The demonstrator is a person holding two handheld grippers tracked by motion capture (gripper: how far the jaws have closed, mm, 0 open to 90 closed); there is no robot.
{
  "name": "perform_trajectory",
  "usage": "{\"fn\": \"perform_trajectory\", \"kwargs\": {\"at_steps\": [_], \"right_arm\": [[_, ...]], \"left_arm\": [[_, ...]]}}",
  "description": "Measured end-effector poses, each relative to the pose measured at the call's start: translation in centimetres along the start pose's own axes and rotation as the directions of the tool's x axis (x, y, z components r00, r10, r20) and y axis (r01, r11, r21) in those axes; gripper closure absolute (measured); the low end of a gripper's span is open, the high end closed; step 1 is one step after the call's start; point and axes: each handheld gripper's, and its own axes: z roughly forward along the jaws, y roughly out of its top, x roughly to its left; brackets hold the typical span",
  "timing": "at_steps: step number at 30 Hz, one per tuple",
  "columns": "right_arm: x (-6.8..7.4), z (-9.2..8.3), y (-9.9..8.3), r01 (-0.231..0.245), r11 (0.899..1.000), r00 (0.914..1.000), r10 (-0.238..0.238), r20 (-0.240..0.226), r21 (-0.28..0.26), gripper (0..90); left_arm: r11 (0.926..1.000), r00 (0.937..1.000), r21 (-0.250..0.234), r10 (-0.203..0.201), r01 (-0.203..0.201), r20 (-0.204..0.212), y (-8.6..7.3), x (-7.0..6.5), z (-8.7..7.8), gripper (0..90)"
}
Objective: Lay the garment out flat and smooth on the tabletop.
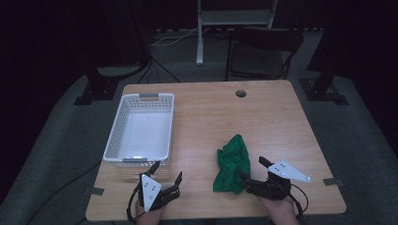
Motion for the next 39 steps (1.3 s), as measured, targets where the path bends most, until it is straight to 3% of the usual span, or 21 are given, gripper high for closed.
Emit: {"fn": "perform_trajectory", "kwargs": {"at_steps": [11,18,23,34,36,37,39], "right_arm": [[1.6,1.6,0.0,0.008,1.0,0.9988,-0.006,-0.049,0.03,12.0],[2.2,3.0,-0.1,0.006,0.998,0.9986,-0.003,-0.053,0.065,12.3],[2.6,3.8,-0.3,0.003,0.995,0.9986,0.002,-0.052,0.096,17.7],[2.2,4.5,-0.6,-0.008,0.99,0.9985,0.016,-0.053,0.139,46.5],[2.2,4.5,-0.6,-0.006,0.99,0.9981,0.015,-0.06,0.139,56.0],[2.1,4.4,-0.6,-0.002,0.99,0.9975,0.012,-0.069,0.138,64.9],[2.1,4.3,-0.5,0.004,0.99,0.9963,0.008,-0.086,0.141,70.4]], "left_arm": [[1.0,1.0,0.0,0.001,-0.001,0.0,0.0,0.0,0.0,17.8],[1.0,1.0,-0.001,0.003,-0.003,0.0,0.0,-0.1,0.0,17.8],[1.0,1.0,-0.001,0.003,-0.003,0.001,0.0,0.0,0.0,17.8],[1.0,1.0,0.0,0.002,-0.002,0.001,0.0,0.0,0.0,17.8],[1.0,1.0,0.0,0.002,-0.002,0.001,0.0,0.0,0.0,17.8],[1.0,1.0,0.0,0.002,-0.002,0.0,0.0,0.0,0.0,17.8],[1.0,1.0,0.0,0.002,-0.002,0.001,0.0,0.0,0.0,17.8]]}}
